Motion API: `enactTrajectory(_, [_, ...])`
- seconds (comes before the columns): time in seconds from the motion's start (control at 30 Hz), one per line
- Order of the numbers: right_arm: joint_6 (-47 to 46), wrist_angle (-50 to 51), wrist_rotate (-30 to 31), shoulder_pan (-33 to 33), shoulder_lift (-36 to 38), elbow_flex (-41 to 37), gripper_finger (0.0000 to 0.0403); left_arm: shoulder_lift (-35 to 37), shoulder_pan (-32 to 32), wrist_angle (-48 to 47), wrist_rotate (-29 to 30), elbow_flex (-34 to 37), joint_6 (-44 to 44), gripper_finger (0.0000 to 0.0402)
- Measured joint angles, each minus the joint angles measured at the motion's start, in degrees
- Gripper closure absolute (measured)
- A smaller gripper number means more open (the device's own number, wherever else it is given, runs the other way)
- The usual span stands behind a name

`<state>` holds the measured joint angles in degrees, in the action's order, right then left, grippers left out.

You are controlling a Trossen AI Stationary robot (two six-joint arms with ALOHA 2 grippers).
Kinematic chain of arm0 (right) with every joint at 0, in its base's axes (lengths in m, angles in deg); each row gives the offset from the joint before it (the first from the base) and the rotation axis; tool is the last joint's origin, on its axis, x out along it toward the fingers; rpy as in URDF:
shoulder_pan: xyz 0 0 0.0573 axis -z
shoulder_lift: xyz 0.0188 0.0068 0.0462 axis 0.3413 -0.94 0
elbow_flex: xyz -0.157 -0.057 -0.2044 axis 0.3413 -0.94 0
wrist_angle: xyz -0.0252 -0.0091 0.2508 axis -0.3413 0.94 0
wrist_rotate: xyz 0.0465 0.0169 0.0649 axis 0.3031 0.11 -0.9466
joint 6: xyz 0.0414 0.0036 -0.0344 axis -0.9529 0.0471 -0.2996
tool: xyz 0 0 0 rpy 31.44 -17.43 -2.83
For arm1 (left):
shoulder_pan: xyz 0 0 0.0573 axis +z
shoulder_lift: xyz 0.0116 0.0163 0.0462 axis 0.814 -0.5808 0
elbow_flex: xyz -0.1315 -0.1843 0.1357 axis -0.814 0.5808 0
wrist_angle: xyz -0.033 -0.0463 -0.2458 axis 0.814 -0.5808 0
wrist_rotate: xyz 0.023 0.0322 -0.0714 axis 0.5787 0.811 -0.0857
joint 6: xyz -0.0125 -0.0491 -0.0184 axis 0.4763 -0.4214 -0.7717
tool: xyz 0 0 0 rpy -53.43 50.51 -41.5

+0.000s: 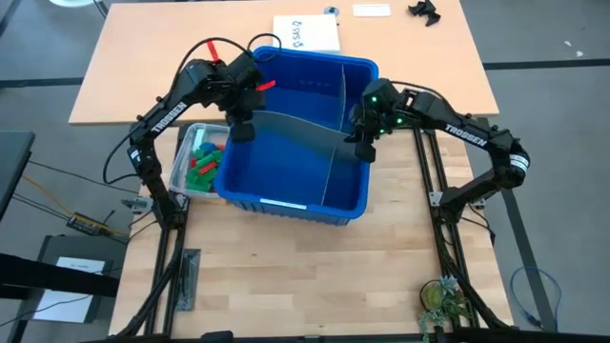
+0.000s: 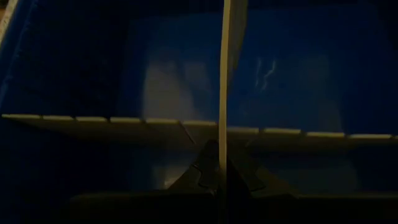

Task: Sort blocks
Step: Assemble the blue bin using bin divider

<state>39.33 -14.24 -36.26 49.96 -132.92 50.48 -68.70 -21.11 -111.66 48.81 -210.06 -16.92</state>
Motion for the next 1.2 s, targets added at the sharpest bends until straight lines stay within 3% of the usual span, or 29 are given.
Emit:
enactTrajectory(0.67, [0.03, 1.32, -0.52, 0.02, -0.06, -1.39, 0.0401, 0.29, -0.13, 6.38, -7.04, 21.75, -3.16, 0.0385])
enactTrajectory(1.2, [0.16, -1.74, -1.02, -0.16, 0.11, -8.15, 0.0399, -0.1, -0.39, 7.49, -10.33, 22.72, -2.57, 0.0381])
